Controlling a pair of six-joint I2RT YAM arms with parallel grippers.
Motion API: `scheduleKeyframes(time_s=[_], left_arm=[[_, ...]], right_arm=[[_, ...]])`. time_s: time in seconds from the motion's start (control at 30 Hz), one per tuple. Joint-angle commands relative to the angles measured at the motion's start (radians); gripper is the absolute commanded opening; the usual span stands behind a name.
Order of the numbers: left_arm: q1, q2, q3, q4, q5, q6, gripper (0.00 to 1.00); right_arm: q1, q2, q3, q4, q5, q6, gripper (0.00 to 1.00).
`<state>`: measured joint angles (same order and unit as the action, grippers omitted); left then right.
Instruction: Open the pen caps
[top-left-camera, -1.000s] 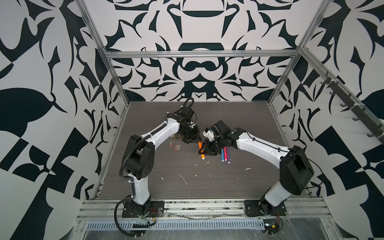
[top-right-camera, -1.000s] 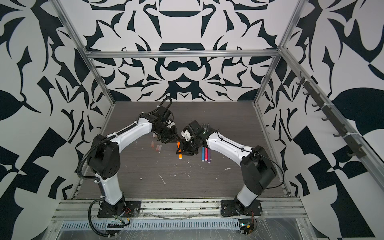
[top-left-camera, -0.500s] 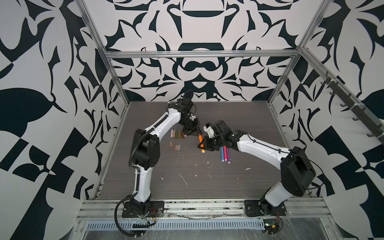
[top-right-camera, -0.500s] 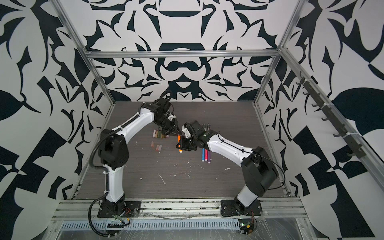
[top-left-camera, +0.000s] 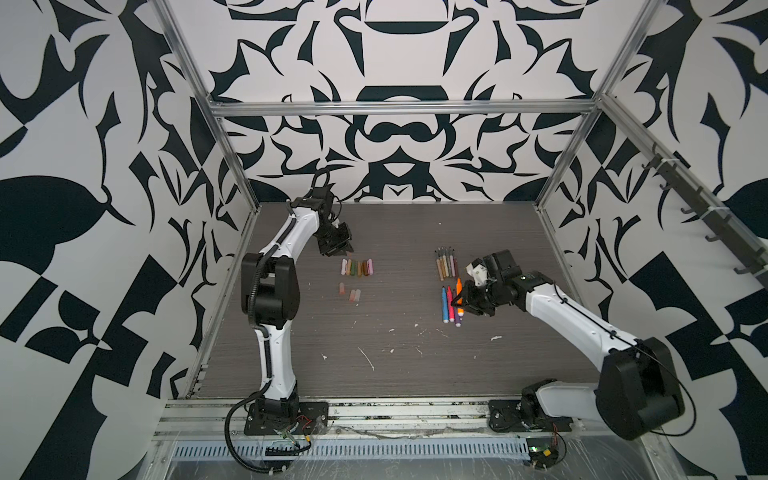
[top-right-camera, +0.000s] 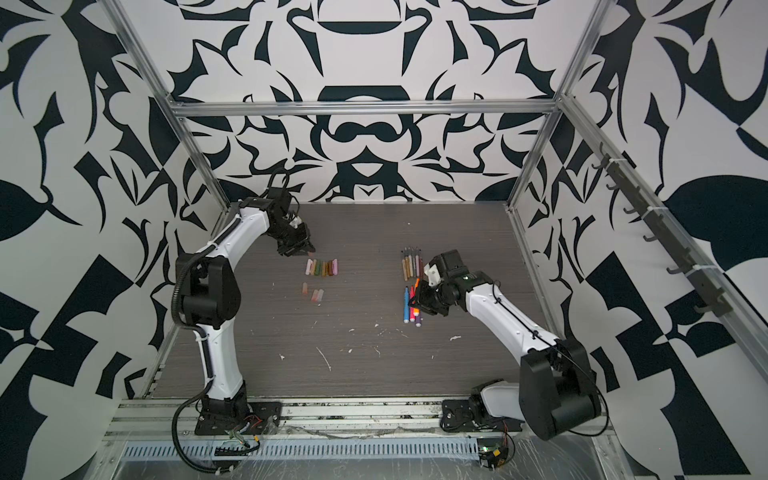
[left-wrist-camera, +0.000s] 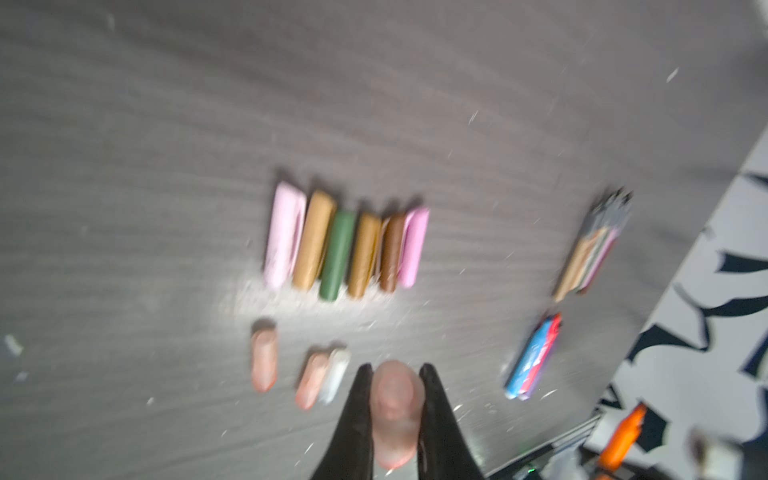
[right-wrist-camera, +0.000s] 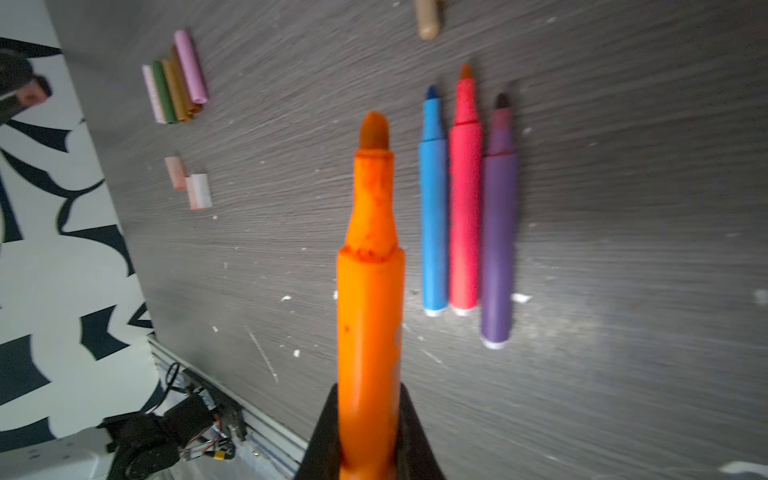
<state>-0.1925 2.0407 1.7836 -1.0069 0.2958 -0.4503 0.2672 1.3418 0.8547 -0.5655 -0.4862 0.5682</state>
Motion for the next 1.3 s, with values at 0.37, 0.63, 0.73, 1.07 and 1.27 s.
scheduleKeyframes(time_s=[0.37,0.63,0.73,1.07,1.27], left_arm=[[0.05,0.014,-0.216,-0.033,-0.24,0.168,0.0],[0.061,0.065,-0.215,-0.02,-0.218,0.178,0.0],[0.061,0.081,-0.223,0.004,-0.18,0.184,0.03],[0.06,0.047,-0.27,0.048,-0.075,0.202,0.37],[0.062,-0.045,-0.317,0.085,-0.045,0.198,0.56]], right_arm=[[-0.113,0.2,-0.011,0.075,-0.1,-0.205,0.03],[-0.128,0.194,-0.037,0.086,-0.092,-0.198,0.29],[-0.137,0.207,-0.037,0.099,-0.115,-0.192,0.37],[-0.195,0.209,-0.019,0.103,-0.129,-0.188,0.4],[-0.242,0.067,0.056,0.092,-0.023,-0.244,0.43]])
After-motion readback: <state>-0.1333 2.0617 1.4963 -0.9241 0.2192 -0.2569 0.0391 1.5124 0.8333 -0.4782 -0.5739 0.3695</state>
